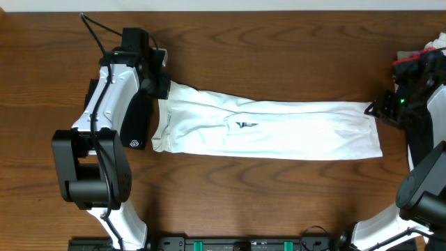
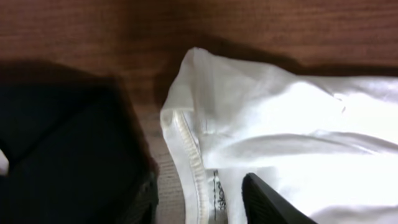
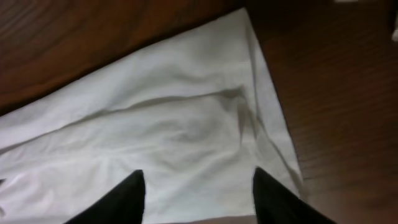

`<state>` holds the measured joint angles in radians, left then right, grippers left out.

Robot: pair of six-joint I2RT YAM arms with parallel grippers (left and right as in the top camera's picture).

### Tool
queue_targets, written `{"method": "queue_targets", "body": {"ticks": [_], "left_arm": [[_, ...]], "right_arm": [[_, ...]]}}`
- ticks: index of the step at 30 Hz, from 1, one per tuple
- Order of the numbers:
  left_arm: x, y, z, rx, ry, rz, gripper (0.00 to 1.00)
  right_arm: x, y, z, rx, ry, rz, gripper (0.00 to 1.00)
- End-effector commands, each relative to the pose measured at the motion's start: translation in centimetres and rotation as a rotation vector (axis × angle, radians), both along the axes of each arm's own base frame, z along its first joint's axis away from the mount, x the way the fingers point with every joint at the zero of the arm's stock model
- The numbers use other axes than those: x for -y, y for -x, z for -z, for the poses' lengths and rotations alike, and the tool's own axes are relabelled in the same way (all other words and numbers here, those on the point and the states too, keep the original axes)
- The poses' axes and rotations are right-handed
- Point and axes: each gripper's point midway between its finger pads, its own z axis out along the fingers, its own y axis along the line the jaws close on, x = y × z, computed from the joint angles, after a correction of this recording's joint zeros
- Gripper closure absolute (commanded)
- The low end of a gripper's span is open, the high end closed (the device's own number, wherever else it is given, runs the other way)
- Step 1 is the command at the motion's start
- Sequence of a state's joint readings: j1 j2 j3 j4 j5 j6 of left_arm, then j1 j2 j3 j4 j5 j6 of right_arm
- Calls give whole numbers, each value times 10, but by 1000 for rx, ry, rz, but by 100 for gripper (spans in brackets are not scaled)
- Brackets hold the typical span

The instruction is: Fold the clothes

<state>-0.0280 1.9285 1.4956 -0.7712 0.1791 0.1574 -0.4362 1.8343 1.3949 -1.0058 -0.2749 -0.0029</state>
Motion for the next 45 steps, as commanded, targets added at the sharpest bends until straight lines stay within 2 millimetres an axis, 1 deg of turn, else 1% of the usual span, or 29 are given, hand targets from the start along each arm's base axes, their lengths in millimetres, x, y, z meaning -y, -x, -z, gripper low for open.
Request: {"method": "queue_targets", "body": {"ticks": [1, 4, 8, 10, 12, 14, 18, 20, 23, 26, 28, 31, 33, 35, 36, 37, 41, 45], "left_arm": [[-3, 3, 7, -26, -8, -6, 48], [-1, 9, 8, -51, 9, -13, 48], [12, 17, 8, -84, 81, 5, 48], [18, 20, 8, -99, 108, 12, 48], [23, 25, 7, -117, 126, 19, 48], [28, 30, 8, -137, 129, 22, 48], [43, 41, 13, -172, 128, 55, 48], [53, 47, 18, -187, 125, 80, 48], [65, 56, 27, -205, 120, 112, 48], [71, 65, 38, -221, 116, 132, 48], [72, 73, 48, -237, 115, 136, 48], [70, 87, 62, -273, 113, 121, 48], [69, 95, 68, -294, 111, 120, 48], [68, 101, 74, -309, 109, 119, 48], [68, 103, 76, -314, 109, 119, 48], [67, 104, 77, -315, 108, 118, 48], [67, 107, 80, -320, 108, 118, 48], [67, 107, 80, -320, 106, 118, 48]], "right_arm": [[7, -8, 8, 0, 17, 14, 44], [13, -16, 17, 13, 29, 14, 46], [21, -24, 32, 11, 54, 20, 49], [23, -28, 42, 14, 55, 20, 52], [20, -29, 52, -3, 24, 38, 56], [11, -29, 60, -11, -31, 34, 59], [14, -35, 71, -5, -30, 34, 59], [16, -41, 73, 18, -20, 34, 63], [20, -48, 72, 44, -11, 52, 63], [21, -51, 71, 57, -5, 51, 65], [21, -51, 71, 57, -5, 51, 70], [21, -51, 72, 54, -7, 51, 71], [21, -51, 72, 54, -7, 51, 75], [22, -53, 72, 66, -3, 52, 85], [23, -57, 71, 78, 0, 62, 94], [25, -60, 69, 94, 2, 72, 99], [33, -86, 58, 220, -7, 81, 99], [40, -101, 47, 308, -39, 106, 99]]}}
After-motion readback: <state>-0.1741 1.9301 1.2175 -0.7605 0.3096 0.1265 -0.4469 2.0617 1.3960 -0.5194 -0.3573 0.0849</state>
